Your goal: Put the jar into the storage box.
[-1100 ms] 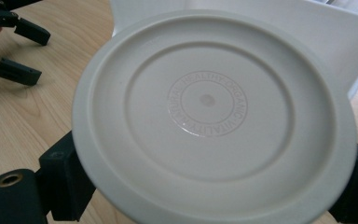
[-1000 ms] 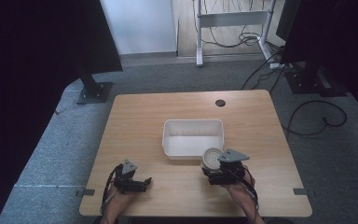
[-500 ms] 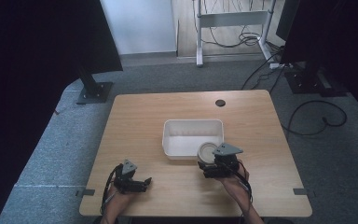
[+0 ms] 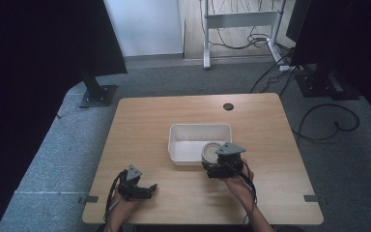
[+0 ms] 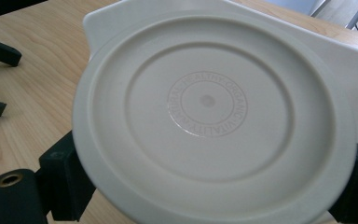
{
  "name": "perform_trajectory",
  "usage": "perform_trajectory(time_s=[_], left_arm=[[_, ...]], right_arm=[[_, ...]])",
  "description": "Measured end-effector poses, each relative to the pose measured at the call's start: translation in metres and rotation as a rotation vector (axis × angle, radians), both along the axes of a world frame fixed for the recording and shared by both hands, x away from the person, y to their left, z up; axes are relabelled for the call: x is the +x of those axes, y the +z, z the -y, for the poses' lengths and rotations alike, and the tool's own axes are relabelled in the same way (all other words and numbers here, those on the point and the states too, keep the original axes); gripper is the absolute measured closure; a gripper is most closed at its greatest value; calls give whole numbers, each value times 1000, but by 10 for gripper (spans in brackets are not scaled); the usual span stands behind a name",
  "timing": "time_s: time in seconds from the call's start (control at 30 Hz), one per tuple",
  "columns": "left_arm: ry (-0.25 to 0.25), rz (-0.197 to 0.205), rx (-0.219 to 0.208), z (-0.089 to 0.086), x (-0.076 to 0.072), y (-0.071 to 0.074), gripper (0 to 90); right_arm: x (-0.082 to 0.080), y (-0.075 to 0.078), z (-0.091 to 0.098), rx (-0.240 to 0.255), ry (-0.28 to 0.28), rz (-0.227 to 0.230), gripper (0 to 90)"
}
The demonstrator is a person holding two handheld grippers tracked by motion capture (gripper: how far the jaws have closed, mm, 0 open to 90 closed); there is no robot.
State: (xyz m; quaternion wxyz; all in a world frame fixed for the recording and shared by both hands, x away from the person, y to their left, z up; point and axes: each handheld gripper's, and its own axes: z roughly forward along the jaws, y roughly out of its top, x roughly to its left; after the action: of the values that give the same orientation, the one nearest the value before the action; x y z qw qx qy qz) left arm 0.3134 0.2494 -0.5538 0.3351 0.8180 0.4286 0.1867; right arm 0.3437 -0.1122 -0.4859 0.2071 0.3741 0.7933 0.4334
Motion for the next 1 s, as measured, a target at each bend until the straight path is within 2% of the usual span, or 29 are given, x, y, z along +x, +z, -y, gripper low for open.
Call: perform_trajectory(time_s=[1.0], left_arm=[[-1, 1, 0, 0, 0, 0, 30]], right_arm=[[33, 0, -20, -11, -27, -2, 93]])
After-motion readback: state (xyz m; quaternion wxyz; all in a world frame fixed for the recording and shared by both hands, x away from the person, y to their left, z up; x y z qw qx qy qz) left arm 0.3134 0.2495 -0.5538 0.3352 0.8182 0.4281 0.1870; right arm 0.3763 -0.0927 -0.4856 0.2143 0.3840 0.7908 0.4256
